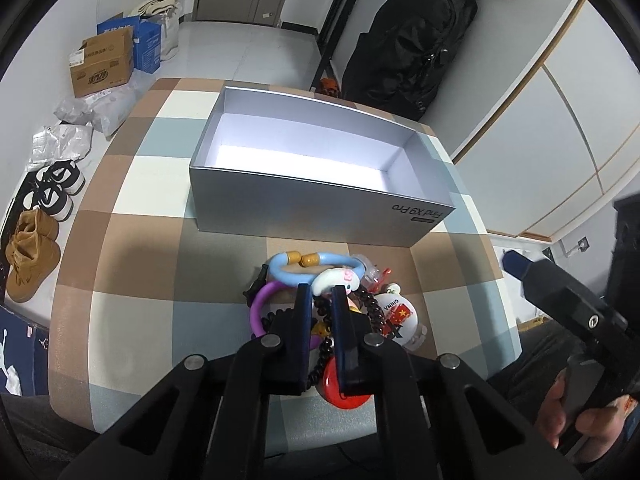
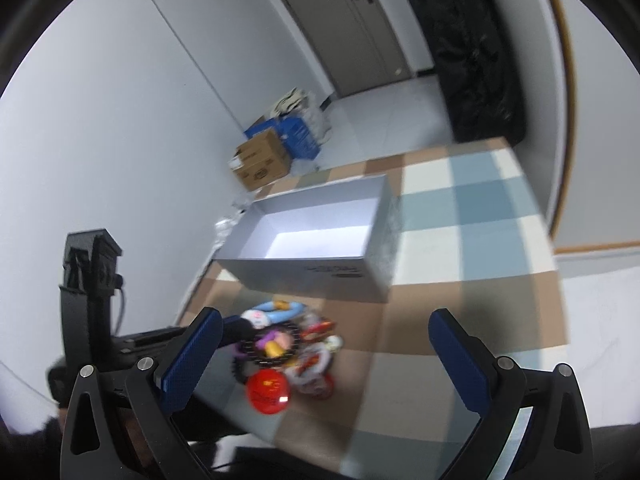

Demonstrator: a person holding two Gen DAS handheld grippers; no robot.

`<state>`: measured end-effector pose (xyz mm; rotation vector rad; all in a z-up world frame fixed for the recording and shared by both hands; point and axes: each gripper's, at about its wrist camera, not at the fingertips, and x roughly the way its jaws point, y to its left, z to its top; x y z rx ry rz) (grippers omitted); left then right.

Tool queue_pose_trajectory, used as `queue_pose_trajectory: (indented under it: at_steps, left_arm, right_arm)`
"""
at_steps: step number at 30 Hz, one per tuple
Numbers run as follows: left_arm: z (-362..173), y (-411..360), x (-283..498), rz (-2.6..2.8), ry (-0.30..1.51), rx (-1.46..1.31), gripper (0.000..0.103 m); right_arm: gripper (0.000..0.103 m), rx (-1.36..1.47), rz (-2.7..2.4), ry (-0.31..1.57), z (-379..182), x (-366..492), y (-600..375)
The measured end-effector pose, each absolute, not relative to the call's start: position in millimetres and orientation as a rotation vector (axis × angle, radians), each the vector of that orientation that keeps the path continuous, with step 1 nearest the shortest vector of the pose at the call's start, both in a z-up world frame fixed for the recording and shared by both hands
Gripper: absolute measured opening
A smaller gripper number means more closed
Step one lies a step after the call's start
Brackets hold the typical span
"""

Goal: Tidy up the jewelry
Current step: 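Grasp the purple bangle with the left tool while the right tool grasps the blue bangle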

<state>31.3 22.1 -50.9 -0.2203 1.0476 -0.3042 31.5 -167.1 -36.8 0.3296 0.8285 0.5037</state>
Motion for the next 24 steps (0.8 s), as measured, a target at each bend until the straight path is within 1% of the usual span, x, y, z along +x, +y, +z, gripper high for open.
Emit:
queue_pose_trajectory:
  at_steps: [3, 5, 7, 9, 11, 12, 13, 14, 17, 18, 20, 22, 24]
  left_arm:
    - [-51, 27, 31, -0.316, 1.053, -0.226, 0.005]
    - [-52, 31, 33, -0.323, 1.065, -0.242, 0.005]
    - [-51, 36, 34, -0.335, 1.072, -0.261, 0.005]
    - [-50, 40, 36, -0.346, 1.080, -0.279, 0.004]
    - [-51, 47, 38, -0.360, 1.086, -0.321, 0.003]
    - [-51, 49, 39, -0.358, 1.086, -0.335, 0.003]
    - [-52, 51, 39, -0.358, 1.088, -0.347, 0.003]
    - [-52, 54, 40, -0.361, 1.091, -0.360, 0.003]
    - [-55, 58, 43, -0.373, 1.102, -0.397, 0.003]
    - [-55, 59, 43, -0.380, 1.102, -0.407, 0.003]
    - [-54, 61, 44, -0.401, 1.102, -0.434, 0.003]
    - [-51, 65, 44, -0.405, 1.087, -0.456, 0.003]
    - [-45, 69, 42, -0.411, 1.068, -0.475, 0.003]
  right_arm:
    - [0.103, 0.340, 0.541, 0.852, -36, 36, -158]
    - [0.103, 0.297, 0.552, 0.868, -36, 38, -147]
    - [0.099, 0.238, 0.577, 0.883, -36, 40, -134]
    - [0.091, 0.149, 0.609, 0.895, -36, 40, -118]
    - [0.077, 0.035, 0.640, 0.897, -37, 38, -100]
    - [0.073, -0.005, 0.650, 0.897, -38, 38, -95]
    - [0.065, -0.060, 0.666, 0.902, -40, 38, -86]
    - [0.061, -0.110, 0.686, 0.911, -44, 39, -77]
    - [0.060, -0.196, 0.730, 0.928, -53, 43, -60]
    - [0.057, -0.223, 0.746, 0.932, -56, 44, -53]
    - [0.047, -0.275, 0.762, 0.938, -60, 45, -43]
    - [0.045, -0.313, 0.762, 0.926, -60, 45, -36]
    - [0.036, -0.321, 0.772, 0.926, -59, 50, -36]
